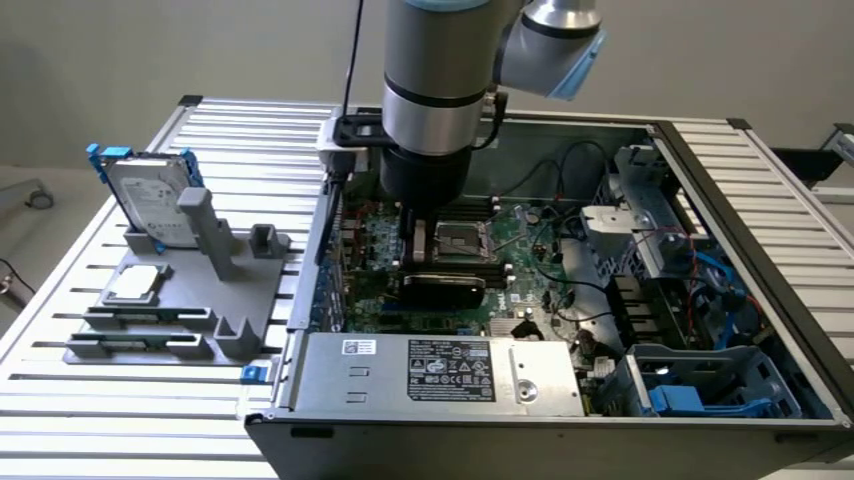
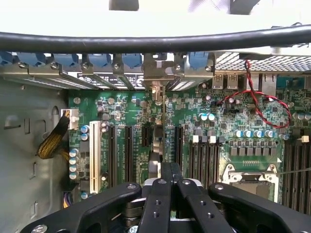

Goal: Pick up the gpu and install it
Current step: 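Press down on the gpu until it lock into place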

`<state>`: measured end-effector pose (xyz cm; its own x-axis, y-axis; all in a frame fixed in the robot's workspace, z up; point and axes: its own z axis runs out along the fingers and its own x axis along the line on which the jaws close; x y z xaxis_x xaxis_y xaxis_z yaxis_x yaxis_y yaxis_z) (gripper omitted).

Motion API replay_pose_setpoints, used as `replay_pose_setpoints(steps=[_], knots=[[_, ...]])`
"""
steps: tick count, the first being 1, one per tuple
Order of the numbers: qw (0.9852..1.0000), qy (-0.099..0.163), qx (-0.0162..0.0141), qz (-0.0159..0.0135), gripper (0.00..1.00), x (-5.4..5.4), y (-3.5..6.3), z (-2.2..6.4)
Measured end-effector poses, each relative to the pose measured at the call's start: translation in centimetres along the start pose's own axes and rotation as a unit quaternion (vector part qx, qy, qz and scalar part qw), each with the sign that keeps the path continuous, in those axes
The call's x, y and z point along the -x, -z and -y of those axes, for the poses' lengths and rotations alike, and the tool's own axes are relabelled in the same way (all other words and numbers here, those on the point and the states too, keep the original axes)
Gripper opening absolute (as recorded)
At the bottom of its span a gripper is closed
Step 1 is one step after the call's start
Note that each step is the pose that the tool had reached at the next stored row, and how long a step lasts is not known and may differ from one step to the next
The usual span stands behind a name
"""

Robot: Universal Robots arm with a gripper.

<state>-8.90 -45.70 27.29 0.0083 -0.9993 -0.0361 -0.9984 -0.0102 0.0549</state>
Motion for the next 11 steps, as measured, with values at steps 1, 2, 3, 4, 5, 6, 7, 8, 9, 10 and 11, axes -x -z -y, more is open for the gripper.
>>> replay_pose_setpoints(steps=[1,2,3,4,5,6,7,8,9,10,11], knots=[[1.0000,0.000,-0.0001,0.0001,0.11,0.00,-0.03,0.00],[1.0000,0.000,0.0000,0.0001,0.11,0.00,-0.05,0.00],[1.0000,0.000,0.0000,0.0001,0.11,0.00,-0.07,0.00],[1.0000,0.000,-0.0001,0.0001,0.11,0.00,-0.11,0.01],[1.0000,0.000,-0.0001,0.0001,0.11,0.00,-0.14,0.01],[1.0000,0.000,-0.0001,0.0001,0.11,0.00,-0.17,0.01],[1.0000,0.000,0.0000,0.0000,0.11,-0.01,-0.18,0.01],[1.0000,0.000,0.0000,0.0000,0.11,-0.01,-0.21,0.01],[1.0000,0.000,0.0000,0.0000,0.11,-0.01,-0.23,0.01],[1.0000,0.000,0.0000,0.0000,0.11,-0.01,-0.25,0.01],[1.0000,0.000,0.0000,0.0000,0.11,-0.01,-0.28,0.02]])
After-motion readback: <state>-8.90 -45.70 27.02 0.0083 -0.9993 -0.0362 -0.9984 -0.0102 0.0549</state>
